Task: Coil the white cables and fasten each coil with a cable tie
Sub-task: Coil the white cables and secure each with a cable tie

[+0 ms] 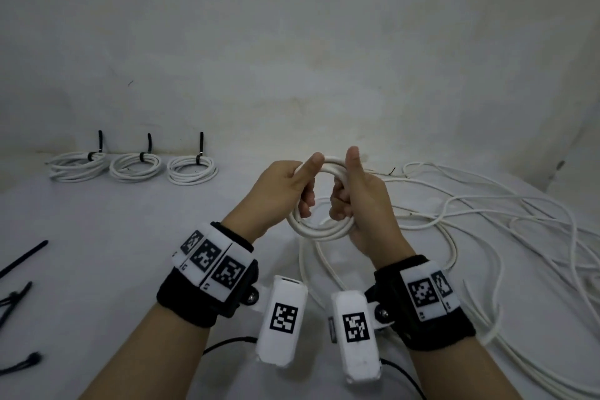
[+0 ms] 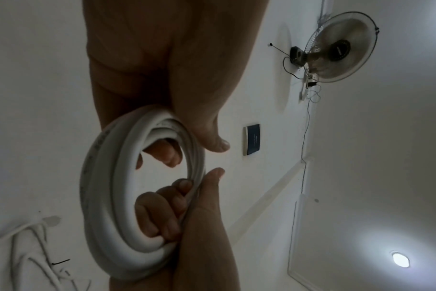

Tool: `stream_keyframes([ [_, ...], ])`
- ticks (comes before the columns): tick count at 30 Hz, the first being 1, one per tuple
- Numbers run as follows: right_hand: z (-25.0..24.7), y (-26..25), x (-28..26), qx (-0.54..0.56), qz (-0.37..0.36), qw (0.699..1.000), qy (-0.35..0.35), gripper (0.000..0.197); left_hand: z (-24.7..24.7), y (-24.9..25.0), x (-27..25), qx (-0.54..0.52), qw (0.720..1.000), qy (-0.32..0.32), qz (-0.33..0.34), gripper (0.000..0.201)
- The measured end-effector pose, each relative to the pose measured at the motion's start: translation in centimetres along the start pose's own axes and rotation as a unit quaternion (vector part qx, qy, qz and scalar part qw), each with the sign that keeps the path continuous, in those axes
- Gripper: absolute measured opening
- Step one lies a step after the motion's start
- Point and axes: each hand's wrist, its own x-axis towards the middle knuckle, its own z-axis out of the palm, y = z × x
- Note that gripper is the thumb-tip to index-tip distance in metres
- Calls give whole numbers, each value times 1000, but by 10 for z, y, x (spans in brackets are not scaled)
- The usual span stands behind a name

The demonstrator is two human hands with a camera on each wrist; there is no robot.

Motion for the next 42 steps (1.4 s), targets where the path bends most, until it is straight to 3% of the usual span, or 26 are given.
stream_keyframes([
  [3,5,3,-3,49,91,994,-24,58,1,-9,-10,-21,999,30,-32,50],
  [9,29,19,-16,72,183,978,-70,52,-18,-20,-46,-52,993,51,-95,52],
  [20,123,33,-55,58,215,969,-111,49,-112,-20,-115,47,984,89,-146,49],
  [26,139,46,-62,48,233,963,-130,49,-169,-22,-150,86,969,105,-204,36],
  [28,136,51,-62,42,237,962,-125,49,-189,-24,-161,141,951,150,-231,36],
  [30,133,53,-61,41,240,963,-120,49,-209,-31,-171,245,910,167,-289,38],
  [34,132,52,-61,52,241,962,-120,50,-230,-49,-182,391,812,70,-428,43],
  [37,132,51,-62,58,240,960,-128,51,-227,-52,-178,465,769,27,-438,39],
  [42,130,52,-63,57,243,959,-131,51,-226,-56,-172,518,729,-4,-447,36],
])
